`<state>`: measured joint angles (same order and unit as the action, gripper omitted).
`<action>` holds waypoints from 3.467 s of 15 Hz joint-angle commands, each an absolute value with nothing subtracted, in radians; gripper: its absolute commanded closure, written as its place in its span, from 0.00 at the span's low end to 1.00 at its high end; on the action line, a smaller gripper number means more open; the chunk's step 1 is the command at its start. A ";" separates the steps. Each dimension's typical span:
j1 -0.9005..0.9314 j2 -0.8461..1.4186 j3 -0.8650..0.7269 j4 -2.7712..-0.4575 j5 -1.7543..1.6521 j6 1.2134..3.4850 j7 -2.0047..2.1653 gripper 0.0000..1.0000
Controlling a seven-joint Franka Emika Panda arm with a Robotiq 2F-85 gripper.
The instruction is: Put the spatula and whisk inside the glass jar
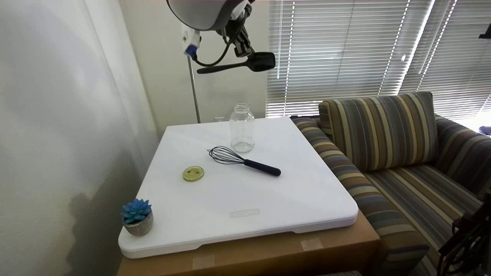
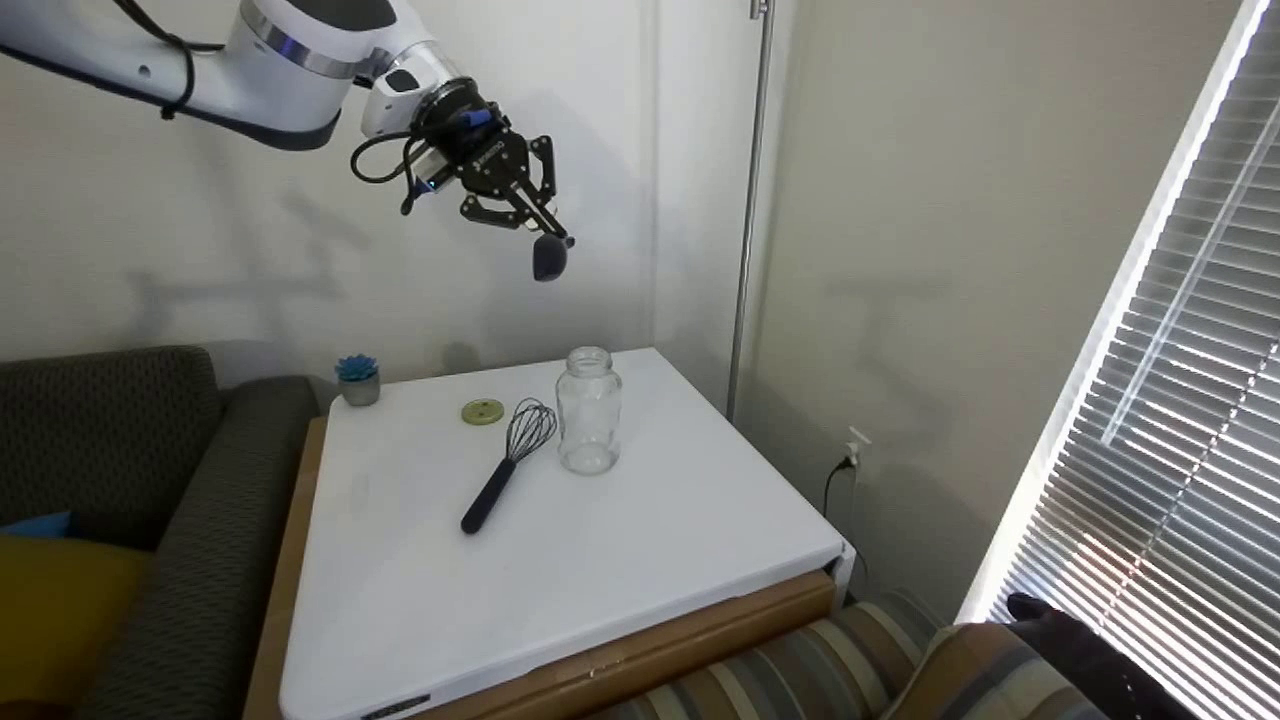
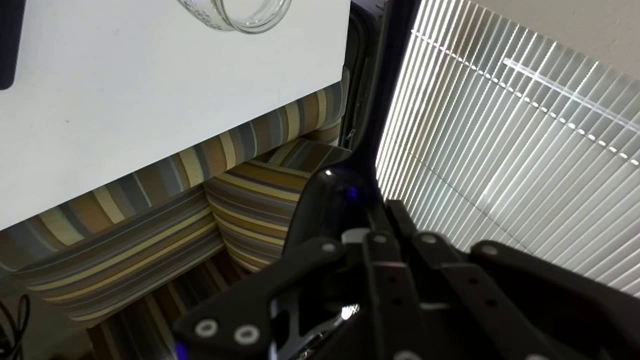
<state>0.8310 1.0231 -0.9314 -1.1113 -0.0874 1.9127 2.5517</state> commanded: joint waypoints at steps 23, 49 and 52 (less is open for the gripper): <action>0.599 1.193 -0.863 -0.592 -0.241 1.260 2.305 0.99; 0.570 1.352 -0.855 -0.467 -0.285 1.235 2.147 0.99; 0.574 1.365 -0.862 -0.467 -0.317 1.270 2.096 0.99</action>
<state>0.5911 1.3351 -0.8460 -0.5056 -0.2862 1.2334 2.1651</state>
